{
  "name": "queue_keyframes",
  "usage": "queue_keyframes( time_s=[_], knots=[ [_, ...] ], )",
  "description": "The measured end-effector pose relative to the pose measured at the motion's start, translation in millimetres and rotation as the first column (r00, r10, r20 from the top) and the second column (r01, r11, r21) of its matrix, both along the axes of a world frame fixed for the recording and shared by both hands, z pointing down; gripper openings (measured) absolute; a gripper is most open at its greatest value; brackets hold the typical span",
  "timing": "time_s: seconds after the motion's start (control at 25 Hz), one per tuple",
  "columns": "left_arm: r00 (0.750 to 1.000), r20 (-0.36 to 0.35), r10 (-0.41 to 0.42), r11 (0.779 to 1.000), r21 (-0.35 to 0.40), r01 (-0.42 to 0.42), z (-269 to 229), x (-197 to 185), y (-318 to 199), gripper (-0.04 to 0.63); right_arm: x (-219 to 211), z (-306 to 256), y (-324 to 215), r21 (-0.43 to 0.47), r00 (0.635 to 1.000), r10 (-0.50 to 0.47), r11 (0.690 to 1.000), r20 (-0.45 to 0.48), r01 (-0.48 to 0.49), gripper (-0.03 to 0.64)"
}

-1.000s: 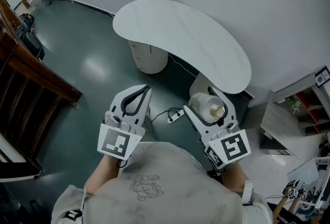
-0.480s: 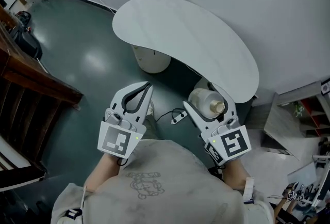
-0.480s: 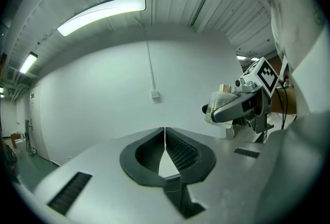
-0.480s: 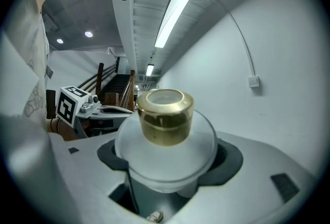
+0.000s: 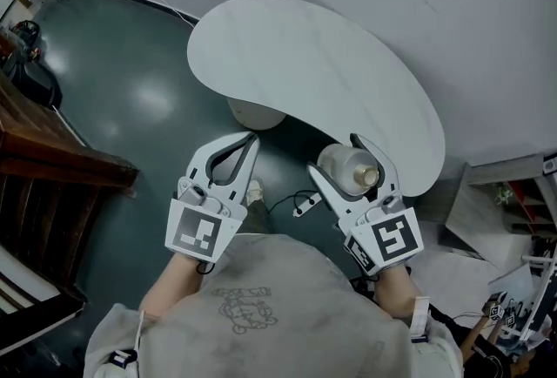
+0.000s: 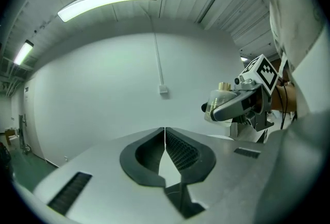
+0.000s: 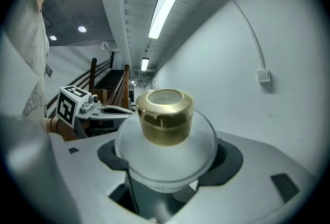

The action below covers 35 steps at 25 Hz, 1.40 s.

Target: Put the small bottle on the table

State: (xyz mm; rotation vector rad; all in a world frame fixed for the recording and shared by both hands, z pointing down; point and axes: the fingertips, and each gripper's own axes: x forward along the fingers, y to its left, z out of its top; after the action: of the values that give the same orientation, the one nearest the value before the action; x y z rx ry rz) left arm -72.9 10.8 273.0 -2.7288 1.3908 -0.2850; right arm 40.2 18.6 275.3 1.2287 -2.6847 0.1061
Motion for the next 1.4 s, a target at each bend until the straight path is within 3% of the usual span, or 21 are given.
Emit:
queue_keyframes(
  time_s=[0.52, 0.92, 1.4],
  knots=[
    [0.999, -0.012, 0.04, 0.998, -0.05, -0.04, 13, -57, -136, 0.018, -61, 9, -133, -0.061, 0.999, 0.034, 0.998, -0.026, -0.036, 0.337],
    [0.999, -0.019, 0.051, 0.997, -0.063, -0.052, 21, -55, -171, 0.018, -63, 21, -167, -0.093, 0.998, 0.027, 0.995, -0.054, -0.032, 0.337],
    [1.0, 0.006, 0.022, 0.997, -0.072, -0.022, 26, -26, -211, 0.018, -47, 26, -212, -0.101, 0.998, -0.033, 0.994, -0.049, 0.028, 0.337]
  ],
)
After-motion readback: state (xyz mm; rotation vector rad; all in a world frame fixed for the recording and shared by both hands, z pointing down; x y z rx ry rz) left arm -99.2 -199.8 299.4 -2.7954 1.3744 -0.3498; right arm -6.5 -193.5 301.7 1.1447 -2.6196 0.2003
